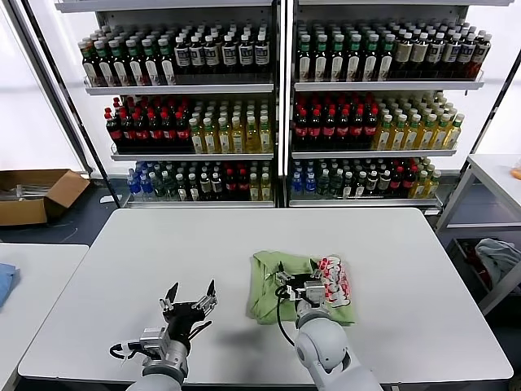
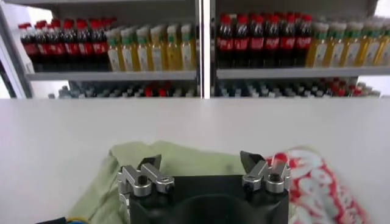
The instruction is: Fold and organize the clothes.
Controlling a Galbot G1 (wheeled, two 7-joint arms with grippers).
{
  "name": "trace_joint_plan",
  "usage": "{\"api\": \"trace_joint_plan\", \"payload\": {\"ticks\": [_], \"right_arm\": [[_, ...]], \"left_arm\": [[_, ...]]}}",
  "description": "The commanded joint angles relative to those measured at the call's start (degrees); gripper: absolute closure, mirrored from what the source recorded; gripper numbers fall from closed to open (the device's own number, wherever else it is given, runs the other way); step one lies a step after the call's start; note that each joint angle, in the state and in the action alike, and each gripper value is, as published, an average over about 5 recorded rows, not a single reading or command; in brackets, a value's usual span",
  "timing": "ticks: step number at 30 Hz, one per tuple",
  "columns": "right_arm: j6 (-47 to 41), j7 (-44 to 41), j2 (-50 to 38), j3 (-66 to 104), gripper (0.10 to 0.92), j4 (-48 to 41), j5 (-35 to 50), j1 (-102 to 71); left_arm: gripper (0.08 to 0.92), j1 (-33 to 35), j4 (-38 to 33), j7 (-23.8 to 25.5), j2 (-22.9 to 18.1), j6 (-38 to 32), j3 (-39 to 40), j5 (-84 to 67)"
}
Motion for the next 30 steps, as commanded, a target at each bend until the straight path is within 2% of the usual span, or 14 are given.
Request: {"api": "trace_joint_plan", "payload": {"ticks": [1, 10, 17, 25, 30], "right_arm": [[1.45, 0.78, -2.72, 2.94, 0.203, 8.27, -3.12, -5.55], [1.12, 2.79, -0.94, 5.91, 0.203, 1.34, 4.86, -3.67], [0.43, 3.69, 0.34, 6.58, 0.203, -2.2, 7.1, -2.74], [0.51, 3.83, 0.89, 6.52, 0.203, -2.48, 6.44, -3.58], [1.36, 2.77, -0.26, 6.65, 0.203, 1.84, 5.91, -3.8]], "left_arm": [[0.177, 0.0, -0.3, 0.03, -0.11, -0.1, 0.42, 0.15], [0.177, 0.62, -0.25, 0.16, -0.12, -0.3, 1.28, 1.19], [0.177, 1.06, -0.53, 0.34, 0.19, -0.07, 1.05, 1.24], [0.177, 0.99, -0.52, 0.45, 0.07, -0.04, 1.22, 1.23], [0.177, 1.01, -1.15, 0.35, -0.08, -0.48, 0.8, 1.25]]}}
